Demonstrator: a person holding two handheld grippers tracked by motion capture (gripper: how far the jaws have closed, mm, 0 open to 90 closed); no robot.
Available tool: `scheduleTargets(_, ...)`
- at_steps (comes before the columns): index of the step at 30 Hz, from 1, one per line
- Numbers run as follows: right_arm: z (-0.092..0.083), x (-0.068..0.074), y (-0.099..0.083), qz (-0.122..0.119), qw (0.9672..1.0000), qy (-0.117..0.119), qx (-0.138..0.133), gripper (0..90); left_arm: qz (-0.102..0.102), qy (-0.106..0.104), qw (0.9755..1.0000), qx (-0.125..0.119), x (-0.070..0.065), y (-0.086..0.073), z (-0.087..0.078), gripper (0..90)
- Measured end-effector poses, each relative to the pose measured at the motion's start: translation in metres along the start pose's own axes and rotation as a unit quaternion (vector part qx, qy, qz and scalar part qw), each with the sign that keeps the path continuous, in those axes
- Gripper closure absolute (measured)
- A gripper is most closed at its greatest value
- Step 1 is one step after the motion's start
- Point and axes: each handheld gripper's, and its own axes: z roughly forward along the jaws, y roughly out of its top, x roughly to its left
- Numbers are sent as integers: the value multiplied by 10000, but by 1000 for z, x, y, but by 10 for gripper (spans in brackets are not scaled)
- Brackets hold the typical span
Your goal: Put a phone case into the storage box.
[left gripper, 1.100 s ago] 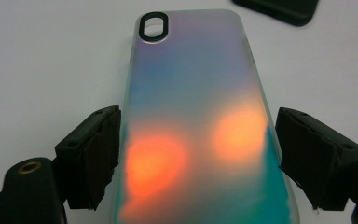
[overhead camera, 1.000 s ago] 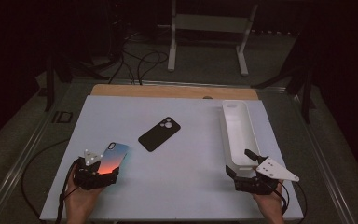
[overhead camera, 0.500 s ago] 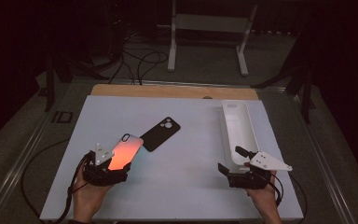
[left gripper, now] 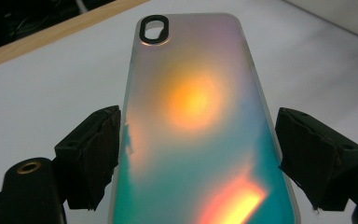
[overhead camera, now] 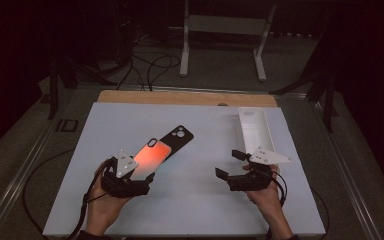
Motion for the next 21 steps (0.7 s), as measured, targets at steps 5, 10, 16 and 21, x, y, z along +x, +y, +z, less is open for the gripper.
scheduleTargets(5, 19, 7, 9, 118, 9993, 300, 167, 89, 226, -215, 9995, -63, -11, 9, 3, 169)
scheduleTargets(10, 32, 10, 13, 110, 9988, 378, 301, 90, 504, -361, 9980, -91, -22, 15, 6, 169)
scheduleTargets(16, 42, 12, 17, 343, 9969, 613, 358, 90, 632, -610, 9958, -239, -33, 22, 8, 169)
scheduleTargets(21, 50, 13, 19, 523, 9941, 828, 471, 100, 706, -804, 9935, -380, -43, 28, 11, 169)
